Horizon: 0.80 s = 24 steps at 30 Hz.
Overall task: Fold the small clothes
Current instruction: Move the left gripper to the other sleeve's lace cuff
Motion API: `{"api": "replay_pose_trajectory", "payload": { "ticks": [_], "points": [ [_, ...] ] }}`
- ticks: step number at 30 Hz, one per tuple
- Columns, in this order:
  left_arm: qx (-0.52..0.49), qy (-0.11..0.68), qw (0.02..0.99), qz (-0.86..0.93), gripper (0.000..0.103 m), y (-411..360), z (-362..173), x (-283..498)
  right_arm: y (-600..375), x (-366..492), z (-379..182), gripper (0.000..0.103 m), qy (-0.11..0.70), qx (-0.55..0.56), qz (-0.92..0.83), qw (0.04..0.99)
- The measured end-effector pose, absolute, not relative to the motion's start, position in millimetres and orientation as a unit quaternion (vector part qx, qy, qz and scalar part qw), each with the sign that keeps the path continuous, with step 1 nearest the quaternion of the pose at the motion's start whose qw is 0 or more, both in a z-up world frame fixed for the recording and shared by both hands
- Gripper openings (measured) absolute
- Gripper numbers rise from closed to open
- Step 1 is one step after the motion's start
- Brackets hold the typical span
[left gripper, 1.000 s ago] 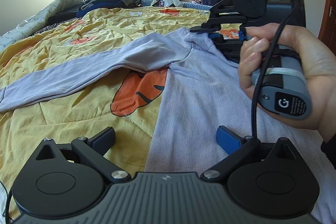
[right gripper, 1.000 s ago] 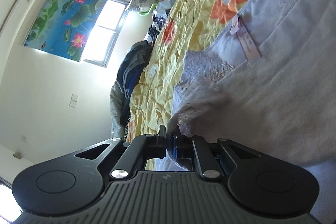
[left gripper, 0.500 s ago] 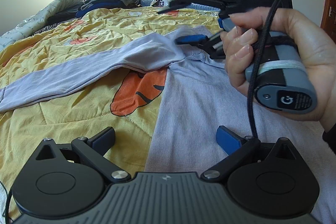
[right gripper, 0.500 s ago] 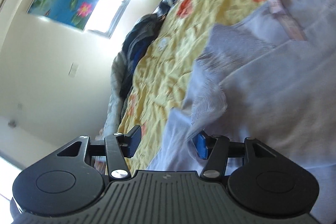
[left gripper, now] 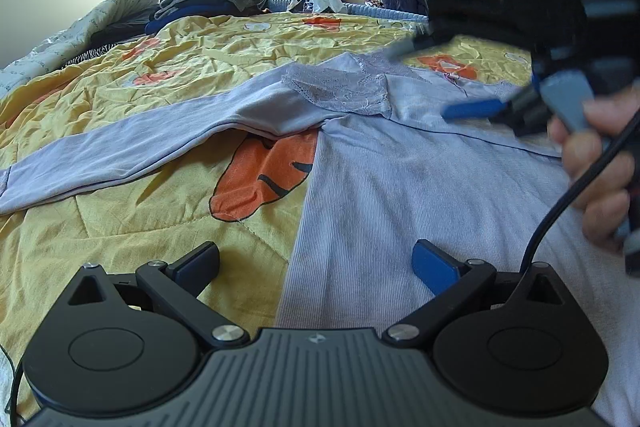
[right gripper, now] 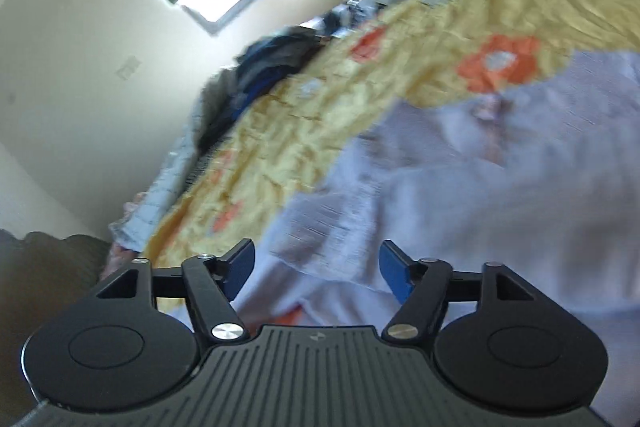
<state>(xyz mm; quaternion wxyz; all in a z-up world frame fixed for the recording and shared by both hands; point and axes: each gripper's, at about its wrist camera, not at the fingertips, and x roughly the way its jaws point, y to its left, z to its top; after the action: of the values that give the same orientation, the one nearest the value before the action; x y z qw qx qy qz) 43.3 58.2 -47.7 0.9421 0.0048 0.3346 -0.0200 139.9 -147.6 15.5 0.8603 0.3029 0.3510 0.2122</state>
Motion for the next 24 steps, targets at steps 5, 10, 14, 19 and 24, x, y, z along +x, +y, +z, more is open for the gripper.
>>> {"api": "replay_pose_trajectory", "payload": {
  "ticks": [5, 10, 14, 19, 24],
  "points": [
    [-0.01, 0.333, 0.943, -0.028, 0.103, 64, -43, 42, -165, 129, -7, 0.069, 0.356, 0.339, 0.189, 0.85],
    [-0.039, 0.275, 0.961, 0.012, 0.103, 89, -14, 31, -168, 92, 10, 0.075, 0.31, 0.317, 0.185, 0.877],
    [-0.092, 0.271, 0.956, 0.059, 0.103, 132, 2, 38, -177, 69, 17, 0.075, 0.293, 0.304, 0.173, 0.89],
    [-0.179, 0.278, 0.934, 0.135, 0.103, 197, -3, 39, -186, 46, 16, 0.077, 0.285, 0.292, 0.16, 0.899],
    [-0.252, 0.269, 0.917, 0.15, 0.103, 247, -15, 31, -191, 26, 11, 0.079, 0.284, 0.267, 0.144, 0.909]
  ]
}}
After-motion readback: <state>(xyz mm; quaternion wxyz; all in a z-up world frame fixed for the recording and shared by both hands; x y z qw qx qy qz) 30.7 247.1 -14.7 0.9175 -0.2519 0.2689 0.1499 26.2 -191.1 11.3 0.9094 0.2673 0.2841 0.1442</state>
